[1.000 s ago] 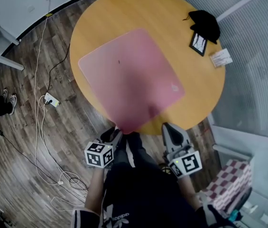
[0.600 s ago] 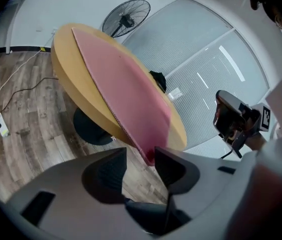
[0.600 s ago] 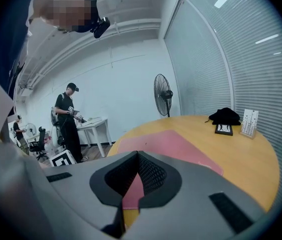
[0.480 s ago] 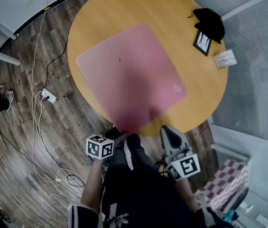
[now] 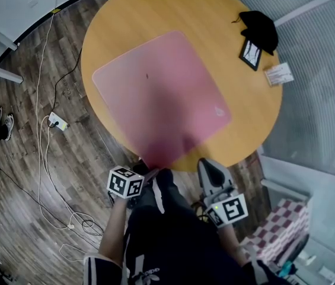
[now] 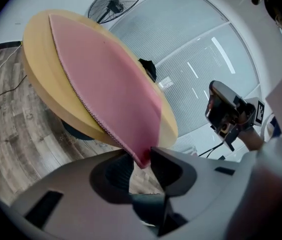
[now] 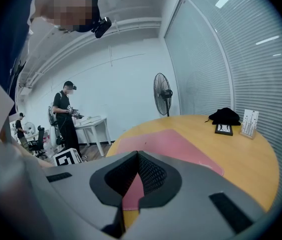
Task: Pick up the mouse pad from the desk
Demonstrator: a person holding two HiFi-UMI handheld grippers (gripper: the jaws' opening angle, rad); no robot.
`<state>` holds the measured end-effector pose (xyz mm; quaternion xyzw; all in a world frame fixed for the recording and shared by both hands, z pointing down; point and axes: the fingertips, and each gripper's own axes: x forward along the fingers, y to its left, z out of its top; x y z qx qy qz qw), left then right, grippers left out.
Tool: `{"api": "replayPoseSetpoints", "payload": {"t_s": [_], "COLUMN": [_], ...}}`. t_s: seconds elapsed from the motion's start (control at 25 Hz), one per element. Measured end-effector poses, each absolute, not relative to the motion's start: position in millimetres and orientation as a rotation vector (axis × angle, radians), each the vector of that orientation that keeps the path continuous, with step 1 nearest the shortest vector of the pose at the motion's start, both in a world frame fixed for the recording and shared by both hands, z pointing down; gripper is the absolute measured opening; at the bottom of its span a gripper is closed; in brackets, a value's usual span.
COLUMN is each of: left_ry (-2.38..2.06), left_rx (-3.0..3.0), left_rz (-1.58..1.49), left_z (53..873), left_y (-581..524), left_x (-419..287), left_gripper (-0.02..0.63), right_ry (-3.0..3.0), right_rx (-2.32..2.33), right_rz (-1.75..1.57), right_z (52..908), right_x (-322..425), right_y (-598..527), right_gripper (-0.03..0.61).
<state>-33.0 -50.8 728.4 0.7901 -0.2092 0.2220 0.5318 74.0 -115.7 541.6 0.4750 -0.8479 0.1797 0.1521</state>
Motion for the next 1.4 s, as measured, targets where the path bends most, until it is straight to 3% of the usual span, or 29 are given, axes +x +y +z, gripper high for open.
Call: {"api": "replayPoseSetpoints", "payload": {"t_s": [0.32,1.4], "left_ry": [-0.457,-0.675], "left_rx": [1.929,2.139], "left_rz": [0.538,0.374], "left_z": [715,646], "left_y": [-53,-112], "left_x": [-34,-21], "left_gripper": [0.023,0.018], "right_ry": [-2.457,-2.509], "right_rx": [1.371,1.565], "right_rz": [0.458,0.358], "right_z": [535,489], "right_x": [72,102], "right_y": [-118,-157], "right_gripper": [0.002,0.002]}}
